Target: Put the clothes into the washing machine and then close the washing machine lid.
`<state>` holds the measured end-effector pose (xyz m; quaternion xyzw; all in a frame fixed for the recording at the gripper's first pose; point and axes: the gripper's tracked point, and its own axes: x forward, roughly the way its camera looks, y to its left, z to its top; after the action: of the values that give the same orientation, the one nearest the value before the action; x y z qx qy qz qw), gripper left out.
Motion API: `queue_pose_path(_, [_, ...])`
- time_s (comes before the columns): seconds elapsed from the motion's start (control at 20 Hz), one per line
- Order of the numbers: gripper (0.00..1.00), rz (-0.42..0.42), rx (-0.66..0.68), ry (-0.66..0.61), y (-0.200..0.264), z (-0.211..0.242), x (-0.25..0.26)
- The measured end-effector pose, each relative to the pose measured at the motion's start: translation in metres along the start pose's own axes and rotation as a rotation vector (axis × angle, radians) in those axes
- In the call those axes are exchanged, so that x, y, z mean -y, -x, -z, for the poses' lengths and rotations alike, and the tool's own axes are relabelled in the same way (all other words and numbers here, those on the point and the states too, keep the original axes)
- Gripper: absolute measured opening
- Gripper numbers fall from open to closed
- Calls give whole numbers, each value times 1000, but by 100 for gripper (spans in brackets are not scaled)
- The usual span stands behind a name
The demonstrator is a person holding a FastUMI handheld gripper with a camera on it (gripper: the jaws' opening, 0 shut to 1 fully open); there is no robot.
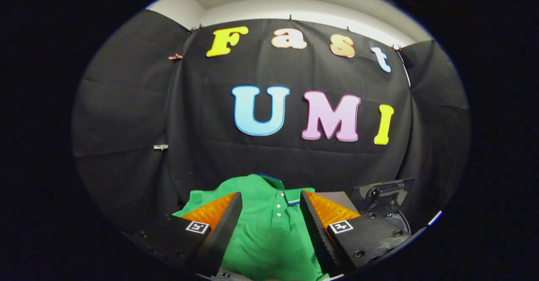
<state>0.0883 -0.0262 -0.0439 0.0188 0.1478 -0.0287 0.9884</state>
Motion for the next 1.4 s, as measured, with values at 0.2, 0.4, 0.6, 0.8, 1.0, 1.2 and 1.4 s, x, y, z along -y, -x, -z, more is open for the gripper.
queue_pose_path(0.2, [89,23,-200,-52,-34,34,-1])
queue_pose_path(0.4, [89,1,-425,29,-68,93,-9])
queue_pose_path(0.6, [90,-11,-556,-8,-70,106,-2])
queue_pose_path(0.8, [92,-36,-524,-32,-72,99,-5])
queue_pose_path(1.0, [53,-33,-522,-53,-68,96,3])
queue_pose_path(1.2, [21,-72,-578,-142,-67,98,4])
queue_pose_path(1.4, [21,-120,-619,-133,-68,98,3])
